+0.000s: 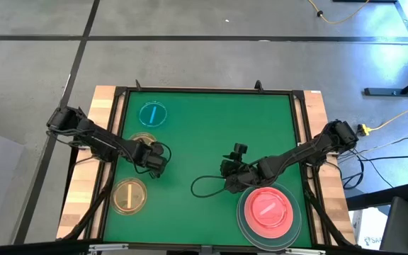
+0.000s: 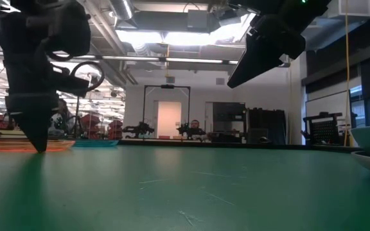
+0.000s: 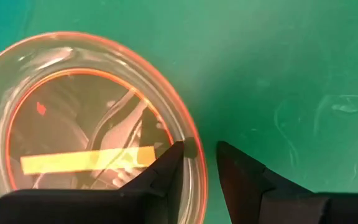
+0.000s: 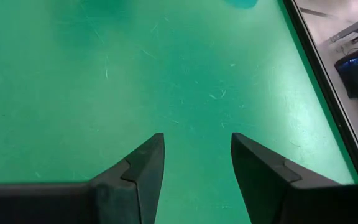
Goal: Stack plastic plates
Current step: Stack the top transparent orange plate on top of the transparent red plate
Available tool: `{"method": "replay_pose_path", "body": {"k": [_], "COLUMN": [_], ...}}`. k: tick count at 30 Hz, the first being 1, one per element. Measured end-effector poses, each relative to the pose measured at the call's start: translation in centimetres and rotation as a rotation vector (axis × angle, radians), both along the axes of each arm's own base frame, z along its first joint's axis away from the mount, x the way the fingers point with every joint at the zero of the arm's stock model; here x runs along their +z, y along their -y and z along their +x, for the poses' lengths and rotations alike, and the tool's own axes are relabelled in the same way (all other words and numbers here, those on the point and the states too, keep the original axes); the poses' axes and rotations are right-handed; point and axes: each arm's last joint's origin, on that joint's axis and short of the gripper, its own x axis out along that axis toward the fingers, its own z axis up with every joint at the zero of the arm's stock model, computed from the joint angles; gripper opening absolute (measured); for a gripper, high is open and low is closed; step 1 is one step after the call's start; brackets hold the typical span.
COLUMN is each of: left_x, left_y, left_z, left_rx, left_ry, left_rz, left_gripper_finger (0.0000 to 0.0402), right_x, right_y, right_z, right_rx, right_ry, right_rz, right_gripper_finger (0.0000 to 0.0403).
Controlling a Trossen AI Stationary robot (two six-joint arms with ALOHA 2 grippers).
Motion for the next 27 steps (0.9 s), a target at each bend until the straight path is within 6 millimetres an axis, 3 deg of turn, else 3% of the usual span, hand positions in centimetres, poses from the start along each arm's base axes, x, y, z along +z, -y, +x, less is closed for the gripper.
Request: {"method": "replay_pose_path", "body": {"k": [3,9,16,22,27], "left_x": [-0.1,0.1,1.6,3.8,4.6], "left_y": [-0.1,0.1,2.2,5.2,7.0], "left_z": [0.0,0.6,1.8,4.3,5.7], "left_rx": [-0.039,-0.116,-0.309,-0.619,-0.886], "left_ry": [0.003,0.032,0.089,0.342,0.502], "left_rz": [-0.001,0.01,0.006,0.05,0.107], "left_gripper_finger": [0.0077,0.0009,0.0003,0.0004,0.0002], "right_x": [0.0,0.0,0.1,0.4,-0.5], "right_y": [0.0,0.0,-0.1,-0.5,-1.3], "right_z": [0.0,0.0,0.2,0.8,1.6], "right_rx": [0.0,0.001,0.02,0.117,0.302], "right_ry": [0.0,-0.001,0.01,0.031,0.07], "right_rz": [0.0,-0.002,-0.008,0.041,0.12], "right_gripper_finger": [0.0177,0.0177,0.0177,0.0177,0.0177]}}
